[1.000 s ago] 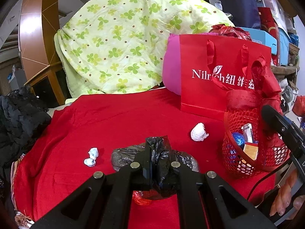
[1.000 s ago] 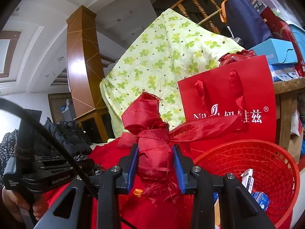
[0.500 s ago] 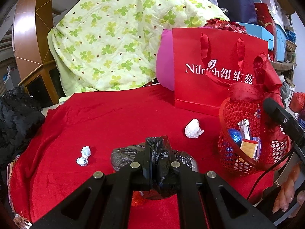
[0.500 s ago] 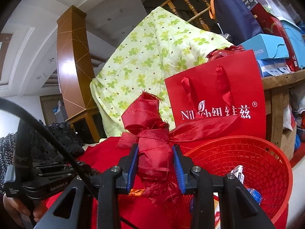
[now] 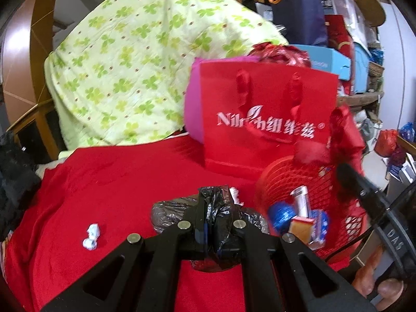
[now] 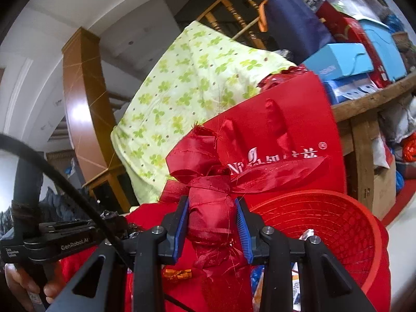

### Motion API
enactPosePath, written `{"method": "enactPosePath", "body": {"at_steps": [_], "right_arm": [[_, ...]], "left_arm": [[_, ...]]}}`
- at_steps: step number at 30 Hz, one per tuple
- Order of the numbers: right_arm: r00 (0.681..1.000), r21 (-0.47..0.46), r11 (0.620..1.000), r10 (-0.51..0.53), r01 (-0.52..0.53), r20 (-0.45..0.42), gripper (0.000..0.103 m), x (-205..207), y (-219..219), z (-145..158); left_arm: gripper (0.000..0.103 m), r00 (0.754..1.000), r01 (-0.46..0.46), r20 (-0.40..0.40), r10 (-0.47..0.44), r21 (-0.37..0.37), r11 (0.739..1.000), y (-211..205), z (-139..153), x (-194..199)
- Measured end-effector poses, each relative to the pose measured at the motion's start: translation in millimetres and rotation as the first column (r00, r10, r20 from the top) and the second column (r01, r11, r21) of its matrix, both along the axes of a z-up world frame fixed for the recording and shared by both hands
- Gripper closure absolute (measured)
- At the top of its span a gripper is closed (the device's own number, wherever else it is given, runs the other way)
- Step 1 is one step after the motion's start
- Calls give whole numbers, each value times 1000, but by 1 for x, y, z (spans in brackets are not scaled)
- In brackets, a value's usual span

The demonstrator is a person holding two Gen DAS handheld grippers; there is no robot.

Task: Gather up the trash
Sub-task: 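Drop the black bag into the red mesh basket with the left gripper while the right releases the red ribbon, then move both grippers back over the white tissues on the red cloth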

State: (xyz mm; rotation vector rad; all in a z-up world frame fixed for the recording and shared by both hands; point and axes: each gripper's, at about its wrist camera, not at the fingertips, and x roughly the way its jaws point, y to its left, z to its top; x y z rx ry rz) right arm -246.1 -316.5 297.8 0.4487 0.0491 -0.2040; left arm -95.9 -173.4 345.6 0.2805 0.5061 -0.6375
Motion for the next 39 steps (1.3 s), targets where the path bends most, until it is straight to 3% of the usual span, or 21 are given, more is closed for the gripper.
{"method": "enactPosePath", "body": {"at_steps": [9,14,15,16,18,19,24,28,32,36,39], "right_arm": [[999,134,990,-38,39,-9,64,-15,-37,-10],[998,226,973,-52,57,-26,63,-19,-57,-20],[998,254,965,-61,66,-29,59,-20,-63,-23],[997,278,958,-68,72,-27,40,-21,-67,-25],[996,343,936,-88,85,-5,27,-25,-78,-31],[996,361,928,-92,86,-1,27,-27,-83,-33],[995,422,902,-103,91,5,27,-28,-95,-41],[994,345,934,-105,92,19,27,-23,-79,-29],[997,202,978,-55,42,58,27,-12,-45,-12],[996,45,999,24,-28,88,27,3,-3,1],[988,-62,991,122,-117,89,27,18,36,8]], "left_arm": [[98,991,135,28,-134,-49,990,-41,15,-25],[97,976,217,-8,-218,-86,972,-61,11,-30],[94,971,236,-19,-239,-85,968,-65,9,-31],[89,967,250,-26,-253,-78,965,-69,5,-32],[40,968,250,-15,-251,-52,967,-73,-2,-34],[34,972,236,6,-236,-46,971,-73,-5,-36],[34,975,217,56,-216,-4,976,-56,-15,-39],[34,990,133,38,-133,19,991,-18,-28,-24],[34,1000,-16,-24,18,47,999,38,-47,8],[34,981,-182,-63,185,54,982,104,-62,33],[34,956,-280,-76,284,61,958,150,-71,43]]}}
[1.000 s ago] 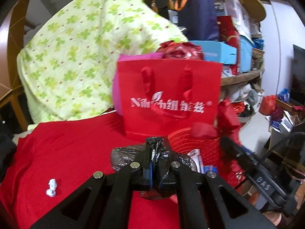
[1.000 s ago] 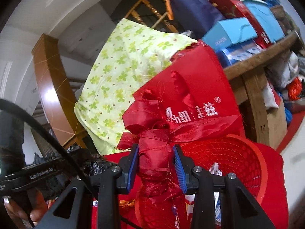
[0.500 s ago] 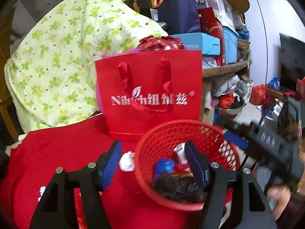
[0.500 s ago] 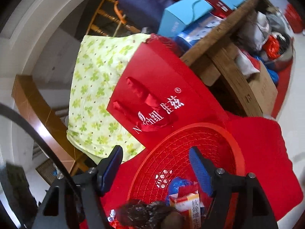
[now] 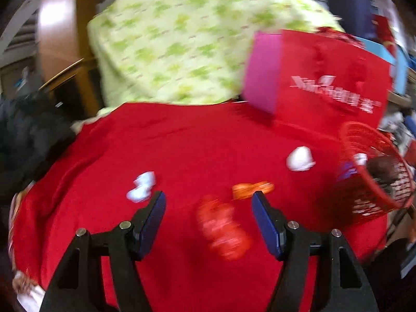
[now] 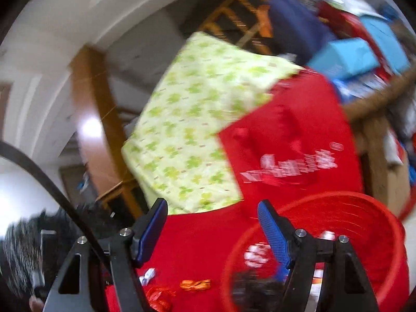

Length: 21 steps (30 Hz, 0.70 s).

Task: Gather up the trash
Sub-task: 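Move both grippers back over the white tissues on the red cloth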

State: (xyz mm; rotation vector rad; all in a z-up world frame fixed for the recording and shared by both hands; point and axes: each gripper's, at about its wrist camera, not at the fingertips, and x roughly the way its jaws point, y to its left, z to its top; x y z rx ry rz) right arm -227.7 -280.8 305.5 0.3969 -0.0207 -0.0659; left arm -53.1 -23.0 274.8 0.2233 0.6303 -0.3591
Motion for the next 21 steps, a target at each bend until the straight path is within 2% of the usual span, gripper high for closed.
{"method": "enactPosePath", "body": {"at_steps": [3,4,9,12,16,18,21], "right_arm": [[993,-65,991,111,-114,-41,27,22,36,-1],[985,-82,984,154,-161,-79,27,34,51,-4],[922,-19,958,268,-285,-278,27,89,84,-30],[875,56,955,290,-292,-388,27,121,89,-50],[819,118,964,266,-239,-509,27,153,88,-77],[796,161,963,271,-218,-541,27,165,86,-88],[776,178,967,253,-183,-577,27,177,82,-97]], "left_arm": [[34,998,-64,-15,64,-1,998,32,-9,5],[34,997,-77,-20,77,-1,997,39,-12,5],[34,991,-121,-61,120,-11,993,62,-31,15],[34,989,-123,-80,121,-20,992,67,-40,17],[34,986,-134,-105,131,-21,991,75,-54,23],[34,981,-150,-125,145,-31,988,83,-61,28],[34,972,-184,-157,176,-40,982,98,-73,35]]}}
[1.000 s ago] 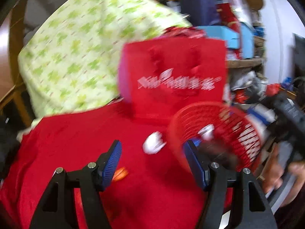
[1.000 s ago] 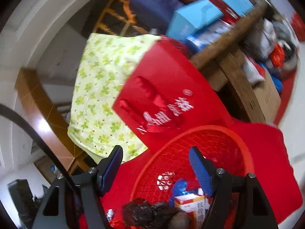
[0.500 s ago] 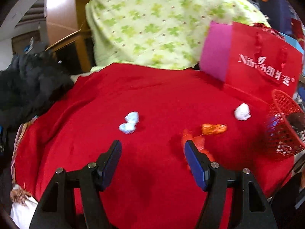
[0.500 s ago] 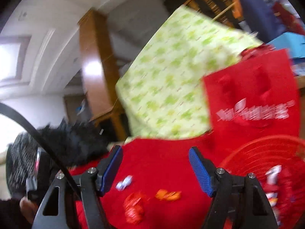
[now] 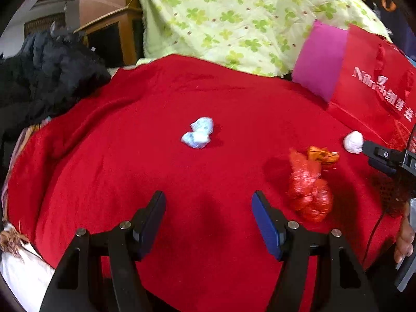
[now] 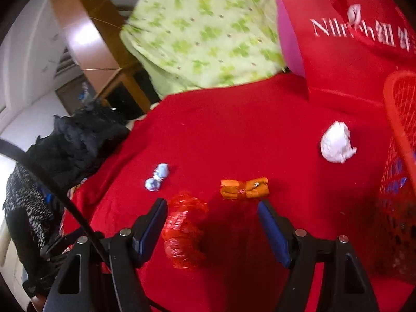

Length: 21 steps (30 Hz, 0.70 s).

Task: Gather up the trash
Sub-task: 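Move both grippers back over the white tissues on the red cloth, then grasp the white tissue with the right gripper while the left grasps the blue face mask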

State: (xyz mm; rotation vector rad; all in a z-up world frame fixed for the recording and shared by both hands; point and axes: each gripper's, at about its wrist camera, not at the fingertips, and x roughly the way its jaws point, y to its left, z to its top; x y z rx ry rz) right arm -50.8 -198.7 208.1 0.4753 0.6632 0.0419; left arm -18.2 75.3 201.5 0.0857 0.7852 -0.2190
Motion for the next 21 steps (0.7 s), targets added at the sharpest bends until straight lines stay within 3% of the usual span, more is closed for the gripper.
{"method": "enactPosePath", "body": {"at_steps": [4,15,19,21], "right_arm": [[997,14,1000,-6,8,-78,27,12,1,-17],[977,-22,991,-131,129,-165,27,38,-15,-38],[967,-147,970,-215,194,-137,27,49,-12,-32],[955,-264,934,-276,240,-108,27,57,-10,-25]], "left_arm": [[34,999,-35,-38,34,-21,999,16,-16,9],[34,996,-59,-65,56,-40,997,36,-37,20],[34,994,-82,-74,78,-49,995,45,-42,25],[34,993,-91,-81,87,-52,994,49,-45,27]]}}
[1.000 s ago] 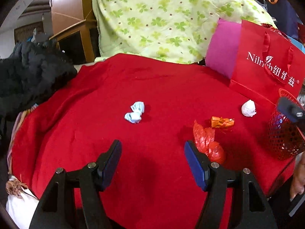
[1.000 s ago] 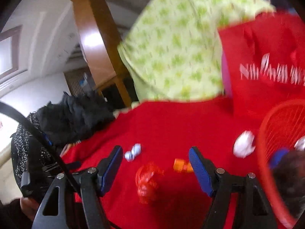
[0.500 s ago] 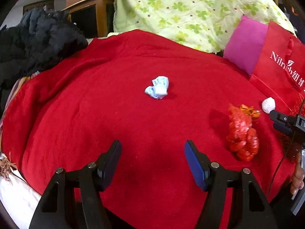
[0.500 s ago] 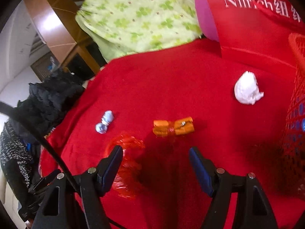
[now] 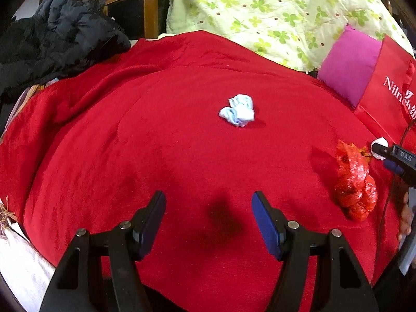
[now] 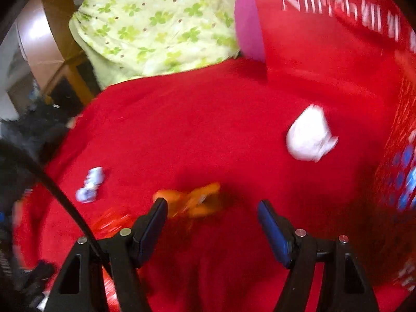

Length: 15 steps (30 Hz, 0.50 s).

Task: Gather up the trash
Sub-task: 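Grasp the white tissue with the right gripper while the left grasps the blue face mask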

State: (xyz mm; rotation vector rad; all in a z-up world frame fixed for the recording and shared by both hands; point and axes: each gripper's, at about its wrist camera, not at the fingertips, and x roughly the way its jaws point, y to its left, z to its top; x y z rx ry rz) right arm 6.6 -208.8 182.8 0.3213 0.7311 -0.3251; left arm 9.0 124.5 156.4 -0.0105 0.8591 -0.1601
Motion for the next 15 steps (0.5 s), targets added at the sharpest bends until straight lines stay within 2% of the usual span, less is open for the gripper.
{"method": "enactPosePath", "body": {"at_steps": [3,7,11,15], "right_arm": [[998,-106,992,-62,64,23,27,14,-9,11],[991,-161,978,-130,135,46,27,34,-35,20],[979,-158,968,-202,197,-20,29,57,-67,13],[959,-173,954,-263,243,-103,29,70,-88,-2]], "left_arm": [[34,1000,-3,-9,3,2,1000,3,-4,1],[34,1000,1,-6,-1,5,1000,3,-2,3],[34,999,19,29,-20,34,999,-2,10,16],[34,997,53,60,-56,53,997,-12,26,47]]}}
